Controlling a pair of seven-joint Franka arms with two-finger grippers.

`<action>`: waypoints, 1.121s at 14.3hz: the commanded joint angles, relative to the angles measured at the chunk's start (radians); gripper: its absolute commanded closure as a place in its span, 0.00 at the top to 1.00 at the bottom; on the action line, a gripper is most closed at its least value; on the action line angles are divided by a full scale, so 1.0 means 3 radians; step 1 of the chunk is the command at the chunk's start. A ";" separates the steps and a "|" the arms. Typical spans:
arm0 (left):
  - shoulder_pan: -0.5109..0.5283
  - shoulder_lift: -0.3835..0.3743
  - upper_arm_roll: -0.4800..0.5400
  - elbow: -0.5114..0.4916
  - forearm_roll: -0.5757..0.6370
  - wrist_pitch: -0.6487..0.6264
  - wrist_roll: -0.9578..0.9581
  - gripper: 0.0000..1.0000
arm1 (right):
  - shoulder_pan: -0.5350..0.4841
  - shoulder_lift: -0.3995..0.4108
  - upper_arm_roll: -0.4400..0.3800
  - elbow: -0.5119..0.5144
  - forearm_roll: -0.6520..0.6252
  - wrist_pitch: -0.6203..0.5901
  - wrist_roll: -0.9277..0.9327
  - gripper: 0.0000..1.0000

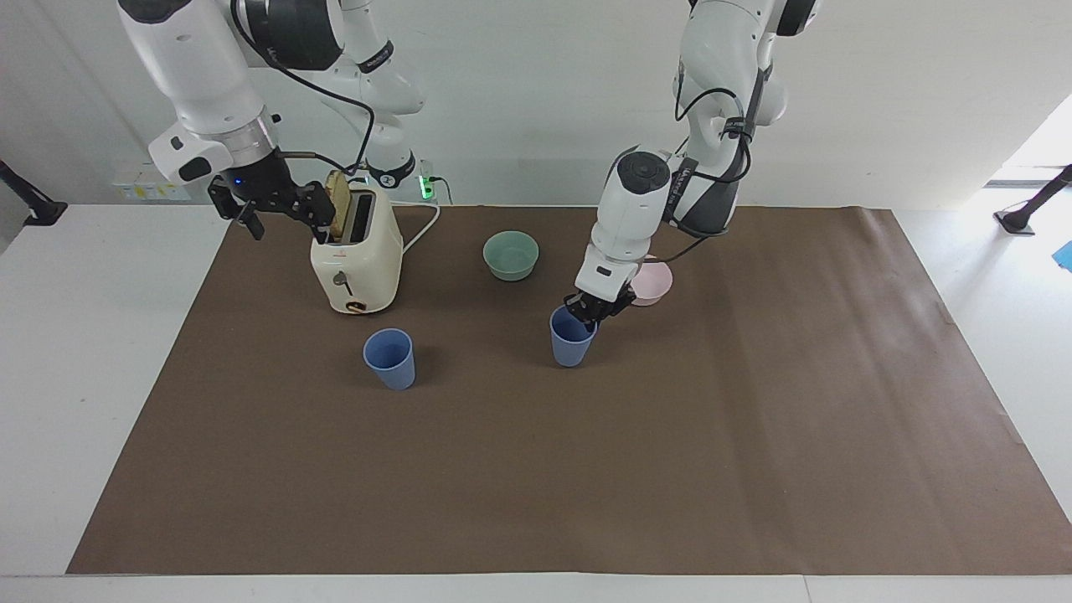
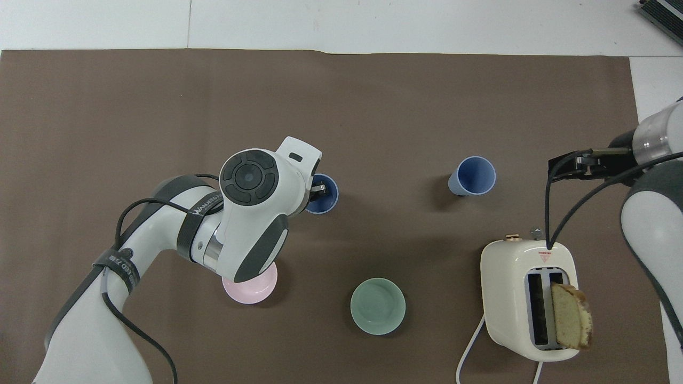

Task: Stack blue cups with both arms
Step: 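Release the cup and withdraw the left gripper while the right gripper reaches the cup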

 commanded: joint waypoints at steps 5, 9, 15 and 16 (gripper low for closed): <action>0.0088 -0.0045 0.0055 -0.0012 0.0065 0.0072 0.0002 1.00 | 0.0145 0.0365 0.0024 -0.0281 0.0060 0.0720 -0.0060 1.00; 0.0262 -0.0157 0.0065 0.0059 0.0157 -0.0071 0.0023 1.00 | 0.0145 0.0538 0.0024 -0.0368 0.0060 0.0875 -0.0055 1.00; 0.0803 -0.0714 0.0060 0.0070 0.0152 -0.0689 0.0829 1.00 | 0.0155 0.0687 0.0024 -0.0593 0.0060 0.1263 -0.0096 1.00; 0.0895 -0.0781 0.0060 0.0070 0.0147 -0.0756 0.0983 1.00 | 0.0155 0.0692 0.0024 -0.0604 0.0055 0.1289 -0.0096 1.00</action>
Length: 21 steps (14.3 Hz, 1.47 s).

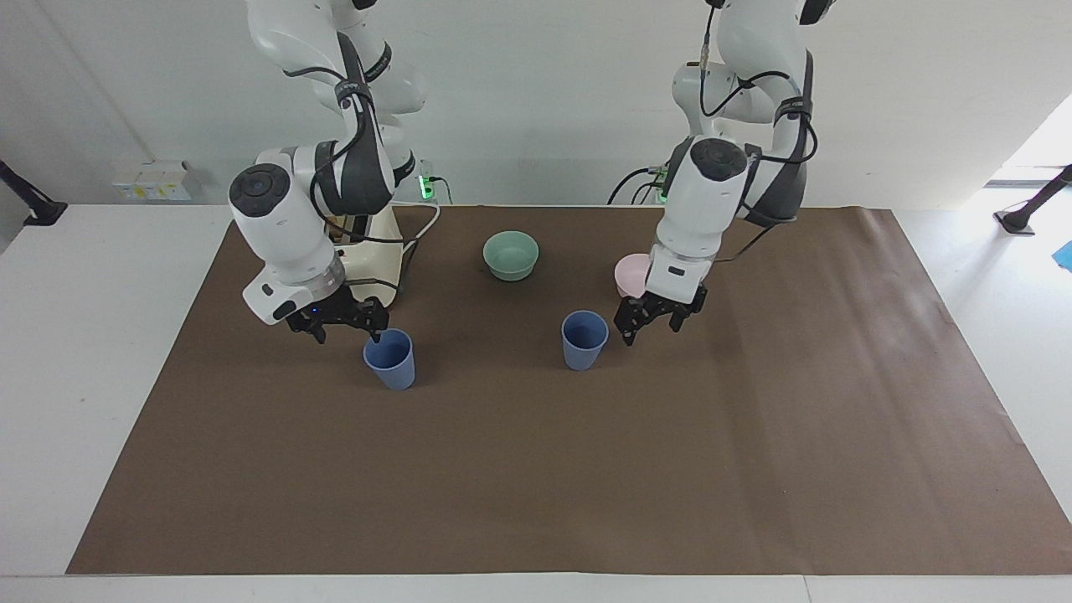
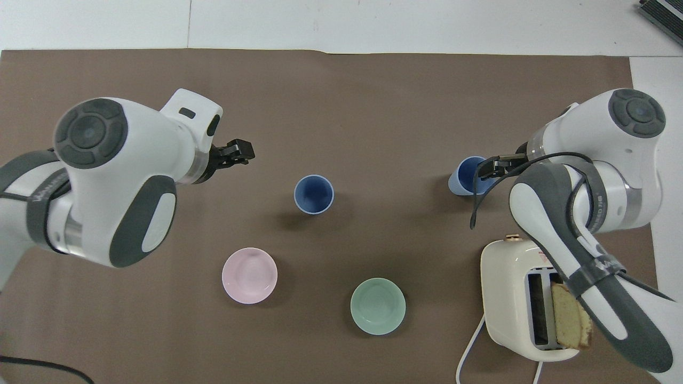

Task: Stack blue cups with both arms
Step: 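Release the cup and withdraw the left gripper while the right gripper reaches the cup, then grasp the second blue cup with the right gripper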

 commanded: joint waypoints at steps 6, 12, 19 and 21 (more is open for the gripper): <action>0.0676 -0.0393 -0.0026 -0.0051 0.0010 -0.0571 0.1288 1.00 | 0.0031 0.0054 0.0010 -0.0162 0.0049 0.0212 -0.0110 0.61; 0.0943 -0.0449 -0.0016 0.0244 0.0015 -0.1061 0.2144 1.00 | 0.0062 0.0080 0.0015 -0.0116 0.0054 0.0186 -0.0085 0.00; 0.0969 -0.0587 -0.0016 0.0787 0.0021 -0.1675 0.2169 1.00 | 0.0205 0.0028 0.0036 0.0588 0.0060 -0.0666 0.0210 0.00; 0.0964 -0.0577 -0.0021 0.1021 0.0036 -0.1926 0.2169 1.00 | 0.0414 0.0028 0.0036 0.0793 0.0060 -0.0780 0.0543 0.00</action>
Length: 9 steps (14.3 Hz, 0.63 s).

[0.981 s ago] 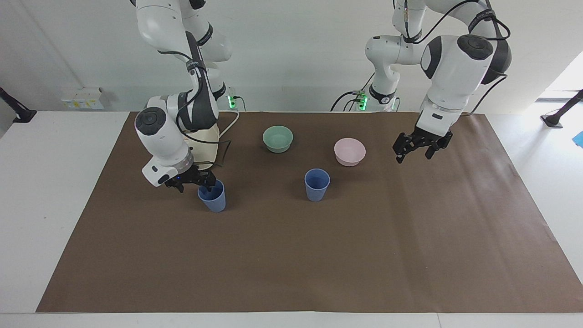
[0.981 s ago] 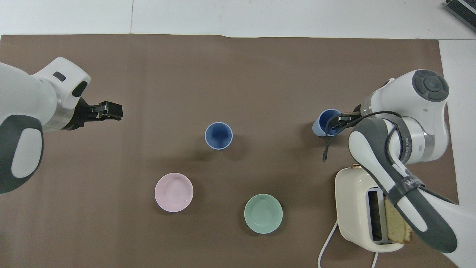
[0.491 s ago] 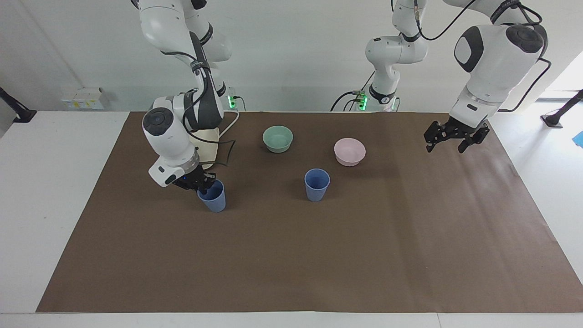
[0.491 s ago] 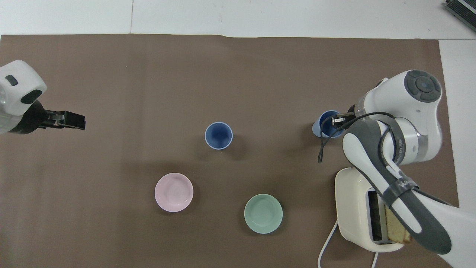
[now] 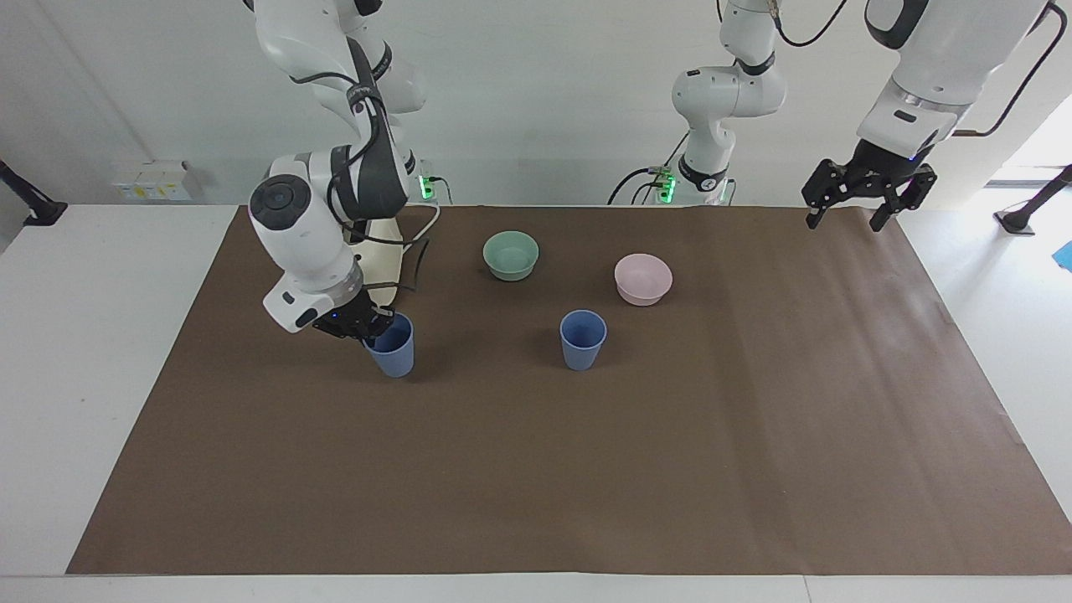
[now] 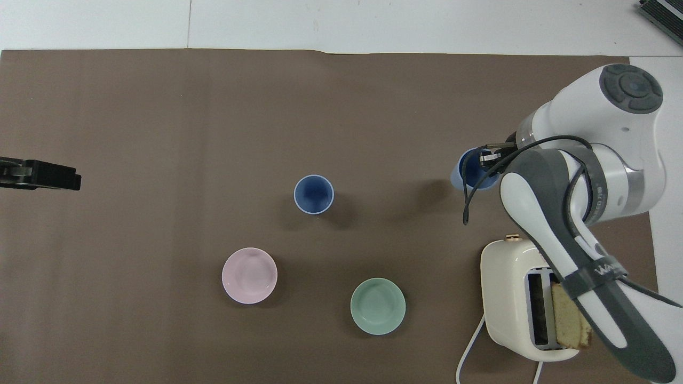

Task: Stack blue cups with both arms
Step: 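Grasp the second blue cup with the right gripper, then carry the held blue cup with the right gripper over the center cup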

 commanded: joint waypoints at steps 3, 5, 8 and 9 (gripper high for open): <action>0.0041 0.0048 -0.0029 0.0287 0.0012 -0.0287 0.0048 1.00 | 0.0503 0.0031 0.0024 0.0478 0.0027 -0.0325 0.0711 0.00; 0.0047 -0.0018 -0.0024 0.0237 0.0012 -0.0277 0.0069 1.00 | 0.0749 0.0062 0.0019 0.0590 0.0007 -0.0330 0.0962 0.00; 0.0026 -0.0039 -0.0029 0.0241 0.0017 -0.0287 0.0023 1.00 | 0.1010 0.0098 0.0024 0.0723 0.0032 -0.0290 0.1264 0.00; 0.0021 -0.0044 -0.0034 0.0236 0.0017 -0.0328 0.0023 1.00 | 0.1112 0.0118 0.0029 0.0779 0.0037 -0.0274 0.1381 0.00</action>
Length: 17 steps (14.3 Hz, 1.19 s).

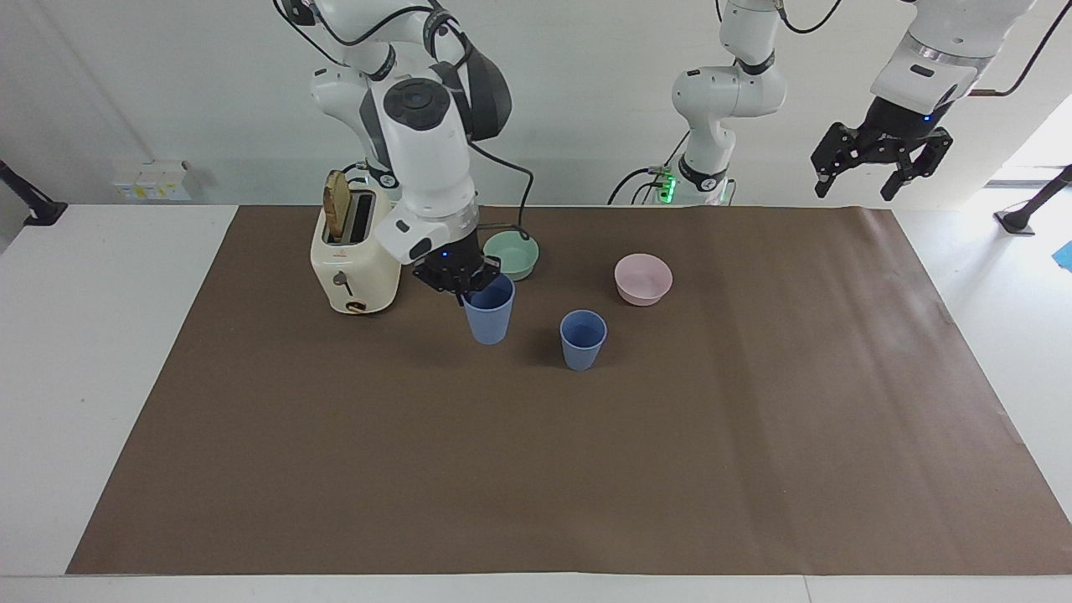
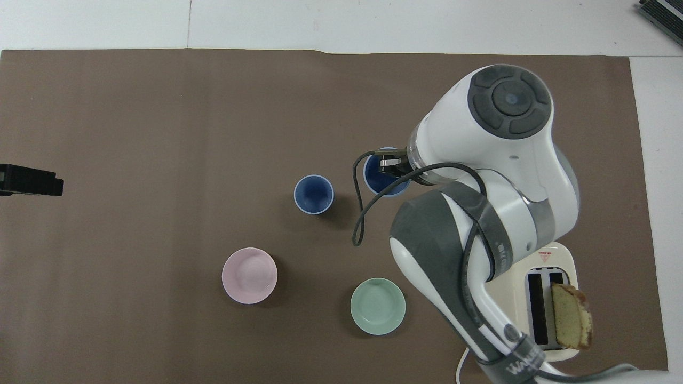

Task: Stack blue cups with both arms
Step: 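Carry the held blue cup with the right gripper over the center cup, then lower the held cup into the center blue cup and open the right gripper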

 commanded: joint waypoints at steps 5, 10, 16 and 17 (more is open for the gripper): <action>0.0057 -0.0030 -0.0014 0.0034 0.0017 -0.0114 0.0020 1.00 | 0.0393 0.0196 0.0028 0.0364 0.0246 0.0052 0.0453 0.00; 0.0052 -0.0030 -0.0019 0.0034 0.0017 -0.0114 0.0020 1.00 | 0.0470 0.0334 0.0028 0.0359 0.0236 0.0195 0.0561 0.00; 0.0052 -0.0030 -0.0019 0.0034 0.0017 -0.0114 0.0020 1.00 | 0.0460 0.0462 0.0023 0.0328 0.0210 0.0394 0.0566 0.00; 0.0052 -0.0025 -0.0019 0.0034 0.0017 -0.0114 0.0020 1.00 | 0.0455 0.0462 0.0028 0.0298 0.0210 0.0415 0.0561 0.00</action>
